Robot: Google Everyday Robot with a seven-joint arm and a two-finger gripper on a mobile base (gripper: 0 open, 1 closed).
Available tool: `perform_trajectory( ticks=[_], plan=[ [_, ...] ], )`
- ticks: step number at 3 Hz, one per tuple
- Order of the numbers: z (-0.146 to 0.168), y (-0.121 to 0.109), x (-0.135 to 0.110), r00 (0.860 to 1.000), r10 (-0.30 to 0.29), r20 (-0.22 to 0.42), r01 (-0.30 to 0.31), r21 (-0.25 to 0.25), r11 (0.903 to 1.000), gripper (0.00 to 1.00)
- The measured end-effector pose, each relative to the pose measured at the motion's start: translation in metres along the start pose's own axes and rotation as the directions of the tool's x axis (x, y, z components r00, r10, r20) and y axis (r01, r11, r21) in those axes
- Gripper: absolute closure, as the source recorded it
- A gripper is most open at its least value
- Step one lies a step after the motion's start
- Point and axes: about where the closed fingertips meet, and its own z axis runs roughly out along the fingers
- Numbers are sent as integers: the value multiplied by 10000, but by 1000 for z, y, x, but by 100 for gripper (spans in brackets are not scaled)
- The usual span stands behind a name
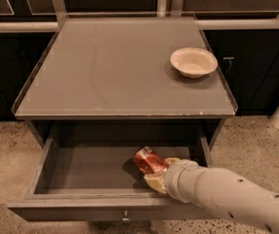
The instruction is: Place coke can into top drawer
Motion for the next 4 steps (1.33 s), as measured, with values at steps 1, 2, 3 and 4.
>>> perform_trajectory(
  ticks=[1,2,3,4],
  plan=[
    [22,-2,7,9975,-322,-632,281,-653,9975,100],
    [27,-8,4,9961,-397,-794,339,-726,9968,80],
    [27,-8,4,9961,-397,-794,340,-726,9968,57],
    [27,-8,4,9961,-397,-793,340,-726,9968,34]
  ],
)
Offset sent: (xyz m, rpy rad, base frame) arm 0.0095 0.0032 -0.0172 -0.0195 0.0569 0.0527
